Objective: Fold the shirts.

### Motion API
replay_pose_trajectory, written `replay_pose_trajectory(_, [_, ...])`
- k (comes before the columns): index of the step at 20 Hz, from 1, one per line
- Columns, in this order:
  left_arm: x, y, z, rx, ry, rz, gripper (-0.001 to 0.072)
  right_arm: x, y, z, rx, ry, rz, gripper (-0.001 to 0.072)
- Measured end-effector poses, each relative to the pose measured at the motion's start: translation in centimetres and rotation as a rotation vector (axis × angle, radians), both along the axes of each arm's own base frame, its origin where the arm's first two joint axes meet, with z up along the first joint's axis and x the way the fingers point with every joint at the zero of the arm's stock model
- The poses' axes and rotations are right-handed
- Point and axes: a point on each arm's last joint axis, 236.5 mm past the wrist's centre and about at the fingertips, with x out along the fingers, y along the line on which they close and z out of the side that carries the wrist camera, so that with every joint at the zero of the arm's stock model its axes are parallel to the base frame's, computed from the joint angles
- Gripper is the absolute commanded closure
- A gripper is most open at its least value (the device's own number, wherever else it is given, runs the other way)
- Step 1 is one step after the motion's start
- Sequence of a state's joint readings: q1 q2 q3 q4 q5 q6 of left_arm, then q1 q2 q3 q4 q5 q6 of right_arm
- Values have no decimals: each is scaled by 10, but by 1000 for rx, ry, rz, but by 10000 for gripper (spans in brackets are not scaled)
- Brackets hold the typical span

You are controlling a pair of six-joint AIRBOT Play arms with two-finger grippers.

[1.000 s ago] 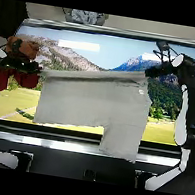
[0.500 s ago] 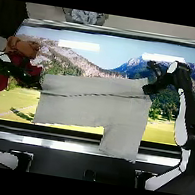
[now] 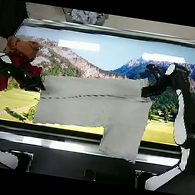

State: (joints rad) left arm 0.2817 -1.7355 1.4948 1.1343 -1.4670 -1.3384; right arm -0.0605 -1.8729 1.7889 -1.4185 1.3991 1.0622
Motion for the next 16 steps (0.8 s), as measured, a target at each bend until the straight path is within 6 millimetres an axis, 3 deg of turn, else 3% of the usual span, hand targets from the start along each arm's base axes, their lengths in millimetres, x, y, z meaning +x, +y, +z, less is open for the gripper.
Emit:
replay_pose_trajectory(3, [-4,16,24,-2,-14,31,218,-15,-16,31,0,10,17,127])
replay_pose_trajectory(5, [-24,26,33,8,11,59,218,-41,-39,43,12,70,-25,130])
replay_pose_trajectory(9, [-103,20,9,12,96,99,219,-100,-53,43,56,160,-74,146])
replay_pose_trajectory(12, [-150,6,-18,16,110,127,219,-128,-51,37,70,175,-71,146])
replay_pose_trajectory(16, [-172,-13,-40,-25,104,182,295,-143,-50,34,73,179,-67,147])
